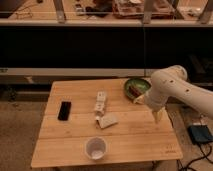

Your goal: Place the white sponge in the ceramic cup

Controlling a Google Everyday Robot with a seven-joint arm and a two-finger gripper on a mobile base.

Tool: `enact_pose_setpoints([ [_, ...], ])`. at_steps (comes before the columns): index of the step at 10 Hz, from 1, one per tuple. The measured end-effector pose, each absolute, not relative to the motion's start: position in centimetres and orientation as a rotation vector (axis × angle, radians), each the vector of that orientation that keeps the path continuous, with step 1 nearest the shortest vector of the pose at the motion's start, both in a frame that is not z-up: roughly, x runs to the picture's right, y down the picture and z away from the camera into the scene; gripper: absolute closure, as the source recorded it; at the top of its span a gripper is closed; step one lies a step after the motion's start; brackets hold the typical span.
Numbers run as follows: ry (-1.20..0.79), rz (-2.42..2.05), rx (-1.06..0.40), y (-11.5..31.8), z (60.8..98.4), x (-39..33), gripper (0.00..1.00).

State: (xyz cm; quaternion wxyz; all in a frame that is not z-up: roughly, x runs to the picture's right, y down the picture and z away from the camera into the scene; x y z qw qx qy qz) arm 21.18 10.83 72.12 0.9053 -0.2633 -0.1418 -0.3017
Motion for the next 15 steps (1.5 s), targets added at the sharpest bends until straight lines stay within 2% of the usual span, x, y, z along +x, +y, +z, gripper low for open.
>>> enact_pose_setpoints([
  [12,-0.293,-0.625,-0.545,10.9,72.1,21.2,0.20],
  [15,-0.363,-0.631,-0.581,11.9,73.8,16.5,0.20],
])
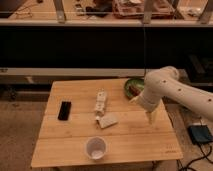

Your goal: Place the white sponge in the ceramic cup

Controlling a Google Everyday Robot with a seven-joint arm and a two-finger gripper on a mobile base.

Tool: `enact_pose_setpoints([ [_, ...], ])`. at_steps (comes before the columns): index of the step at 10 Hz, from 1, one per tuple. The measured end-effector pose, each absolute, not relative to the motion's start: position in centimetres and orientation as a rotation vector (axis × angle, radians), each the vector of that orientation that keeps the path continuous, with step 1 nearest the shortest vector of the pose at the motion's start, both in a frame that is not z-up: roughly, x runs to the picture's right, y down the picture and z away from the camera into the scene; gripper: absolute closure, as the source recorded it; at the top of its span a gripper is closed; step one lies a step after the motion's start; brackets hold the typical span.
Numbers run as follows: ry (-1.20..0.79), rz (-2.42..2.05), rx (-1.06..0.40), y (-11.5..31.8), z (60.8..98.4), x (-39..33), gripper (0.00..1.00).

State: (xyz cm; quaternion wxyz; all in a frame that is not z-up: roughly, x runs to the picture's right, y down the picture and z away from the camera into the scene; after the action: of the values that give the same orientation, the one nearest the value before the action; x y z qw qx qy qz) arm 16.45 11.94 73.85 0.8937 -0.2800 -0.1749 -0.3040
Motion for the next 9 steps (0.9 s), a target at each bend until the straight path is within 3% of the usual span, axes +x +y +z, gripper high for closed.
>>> enact_pose_setpoints([
  [9,-0.463,-0.427,-0.698,13.9,84.6,10.4,0.20],
])
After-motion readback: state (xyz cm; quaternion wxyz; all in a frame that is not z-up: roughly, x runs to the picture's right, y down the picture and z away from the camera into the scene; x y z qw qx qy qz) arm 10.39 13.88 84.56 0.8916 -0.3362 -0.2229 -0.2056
